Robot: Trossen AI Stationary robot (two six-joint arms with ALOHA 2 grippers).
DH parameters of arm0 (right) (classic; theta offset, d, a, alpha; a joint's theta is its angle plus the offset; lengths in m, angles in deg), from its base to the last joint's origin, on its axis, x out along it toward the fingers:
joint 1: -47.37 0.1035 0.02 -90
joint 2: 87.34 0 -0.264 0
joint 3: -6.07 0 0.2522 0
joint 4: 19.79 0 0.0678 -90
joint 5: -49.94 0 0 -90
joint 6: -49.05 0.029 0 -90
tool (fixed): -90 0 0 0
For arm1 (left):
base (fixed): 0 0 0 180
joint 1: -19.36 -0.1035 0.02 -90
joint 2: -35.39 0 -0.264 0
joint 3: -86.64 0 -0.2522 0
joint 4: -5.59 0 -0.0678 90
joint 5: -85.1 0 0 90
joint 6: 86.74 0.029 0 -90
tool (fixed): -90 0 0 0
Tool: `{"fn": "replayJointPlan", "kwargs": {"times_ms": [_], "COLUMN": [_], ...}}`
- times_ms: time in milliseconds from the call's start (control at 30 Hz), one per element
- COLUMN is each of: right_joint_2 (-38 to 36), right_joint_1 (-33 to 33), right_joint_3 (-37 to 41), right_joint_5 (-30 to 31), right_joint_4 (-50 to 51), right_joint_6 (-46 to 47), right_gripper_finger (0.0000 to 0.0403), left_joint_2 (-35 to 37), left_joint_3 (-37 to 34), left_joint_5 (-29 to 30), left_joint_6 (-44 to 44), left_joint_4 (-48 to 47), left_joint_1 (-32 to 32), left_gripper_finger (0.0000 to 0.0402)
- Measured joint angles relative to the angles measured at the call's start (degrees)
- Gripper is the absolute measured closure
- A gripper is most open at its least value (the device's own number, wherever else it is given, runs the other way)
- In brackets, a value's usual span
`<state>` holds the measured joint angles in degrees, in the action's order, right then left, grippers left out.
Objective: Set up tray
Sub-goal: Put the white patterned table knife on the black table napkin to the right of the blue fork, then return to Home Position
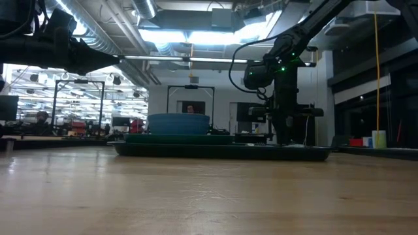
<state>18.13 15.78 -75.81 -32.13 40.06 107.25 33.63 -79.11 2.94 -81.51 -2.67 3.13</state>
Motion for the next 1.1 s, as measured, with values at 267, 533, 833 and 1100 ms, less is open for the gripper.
{"fn": "replayJointPlan", "kwargs": {"times_ms": [267,533,833,1100], "right_joint_2": [0.0,-4.3,-15.1,-22.6], "right_joint_1": [0.0,-1.7,0.3,6.6], "right_joint_3": [0.0,-0.1,-0.2,8.3], "right_joint_5": [0.0,-3.9,-0.1,11.3], "right_joint_4": [0.0,0.8,2.7,-4.1], "right_joint_6": [-0.3,-4.2,-16.4,-29.0], "right_gripper_finger": [0.0310,0.0309,0.0309,0.0382], "left_joint_2": [0.0,0.0,0.0,0.0], "left_joint_3": [0.0,0.0,0.0,0.0], "left_joint_5": [0.0,0.0,0.0,0.0], "left_joint_6": [0.0,0.0,0.0,0.0], "left_joint_4": [0.0,0.0,0.0,0.0], "left_joint_1": [0.0,0.0,0.0,0.0], "left_gripper_finger": [0.0398,0.0394,0.0395,0.0397]}}
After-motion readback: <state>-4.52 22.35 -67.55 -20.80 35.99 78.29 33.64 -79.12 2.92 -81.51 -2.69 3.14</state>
